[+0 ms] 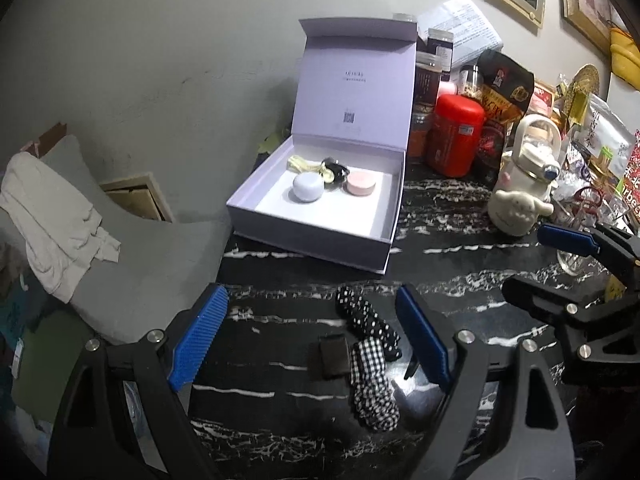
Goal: Organize objects
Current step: 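Move both grippers toward the brown hair band and black banana clip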
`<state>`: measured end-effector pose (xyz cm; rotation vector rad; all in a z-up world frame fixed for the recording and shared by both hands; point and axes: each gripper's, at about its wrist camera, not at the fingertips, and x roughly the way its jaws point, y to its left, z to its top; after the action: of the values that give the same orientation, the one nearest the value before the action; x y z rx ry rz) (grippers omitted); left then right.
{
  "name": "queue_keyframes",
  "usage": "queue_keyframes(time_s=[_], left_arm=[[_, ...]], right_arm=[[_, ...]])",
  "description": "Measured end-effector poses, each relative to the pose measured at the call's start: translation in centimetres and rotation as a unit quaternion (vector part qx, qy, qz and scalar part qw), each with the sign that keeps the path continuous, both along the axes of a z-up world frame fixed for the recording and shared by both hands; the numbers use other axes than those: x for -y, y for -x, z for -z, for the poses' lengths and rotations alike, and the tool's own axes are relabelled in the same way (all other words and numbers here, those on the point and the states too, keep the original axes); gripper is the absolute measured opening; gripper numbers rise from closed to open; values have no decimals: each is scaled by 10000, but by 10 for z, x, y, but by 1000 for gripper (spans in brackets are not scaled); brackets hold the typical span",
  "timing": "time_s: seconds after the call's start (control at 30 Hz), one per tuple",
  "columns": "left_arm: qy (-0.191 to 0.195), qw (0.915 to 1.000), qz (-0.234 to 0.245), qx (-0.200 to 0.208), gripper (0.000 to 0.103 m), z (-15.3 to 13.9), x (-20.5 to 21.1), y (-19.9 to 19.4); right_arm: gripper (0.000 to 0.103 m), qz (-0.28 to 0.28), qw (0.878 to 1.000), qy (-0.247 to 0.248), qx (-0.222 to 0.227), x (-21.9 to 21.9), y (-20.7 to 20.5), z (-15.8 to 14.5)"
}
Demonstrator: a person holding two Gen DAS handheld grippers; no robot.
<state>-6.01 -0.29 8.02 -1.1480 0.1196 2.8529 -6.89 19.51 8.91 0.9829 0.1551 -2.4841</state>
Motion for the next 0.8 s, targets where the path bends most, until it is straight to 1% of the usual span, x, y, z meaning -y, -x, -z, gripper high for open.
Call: queue_keyframes(time_s=[0.13,0.2,0.4,0.57,0.8], left_arm=[[-111,9998,7,175,86,17,2,-3],[-156,9995,66,252,86,24,2,-5],[-62,9990,171,417,86,46,-2,-7],[-185,9986,215,450,86,60,-3,-10],[-196,9978,221,586,85,81,0,-13]], right_arm=[[78,-185,9994,151,244,2,-1,14],[78,-199,9993,79,303,3,-1,22],[78,-196,9982,-39,561,4,0,46],[78,-134,9974,-51,709,4,1,63],[78,-197,9960,-112,860,10,-2,83]])
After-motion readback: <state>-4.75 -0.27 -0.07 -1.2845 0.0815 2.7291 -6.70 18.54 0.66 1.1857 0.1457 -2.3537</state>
